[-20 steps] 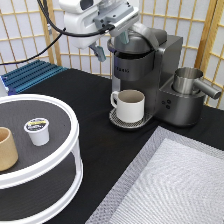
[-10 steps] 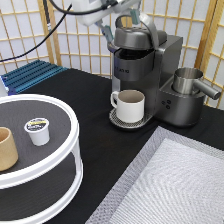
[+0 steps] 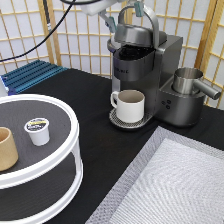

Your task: Make coffee

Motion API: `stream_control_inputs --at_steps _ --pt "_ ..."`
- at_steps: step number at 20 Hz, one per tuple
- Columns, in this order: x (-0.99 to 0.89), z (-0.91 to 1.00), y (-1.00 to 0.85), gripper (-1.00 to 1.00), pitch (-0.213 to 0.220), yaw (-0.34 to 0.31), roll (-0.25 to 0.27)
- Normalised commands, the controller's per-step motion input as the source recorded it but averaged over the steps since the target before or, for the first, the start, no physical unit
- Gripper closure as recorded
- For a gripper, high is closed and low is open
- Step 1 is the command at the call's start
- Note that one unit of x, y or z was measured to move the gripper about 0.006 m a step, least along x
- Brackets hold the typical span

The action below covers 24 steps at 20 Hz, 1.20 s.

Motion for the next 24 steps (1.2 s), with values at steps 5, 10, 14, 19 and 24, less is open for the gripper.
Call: stream_control_inputs --at_steps 5,10,14,19,24 --pt "0.01 0.33 0.50 -1.00 0.057 0.090 -0.341" --pt "0.22 0.45 0.52 -1.00 0.224 0.199 -0.133" --pt "0.13 0.53 0.63 -1.00 0.340 0.186 -0.020" --pt "0.26 0.46 0.60 -1.00 0.346 0.135 0.000" --pt "0.67 0.62 0.51 -1.00 0.290 0.039 -0.024"
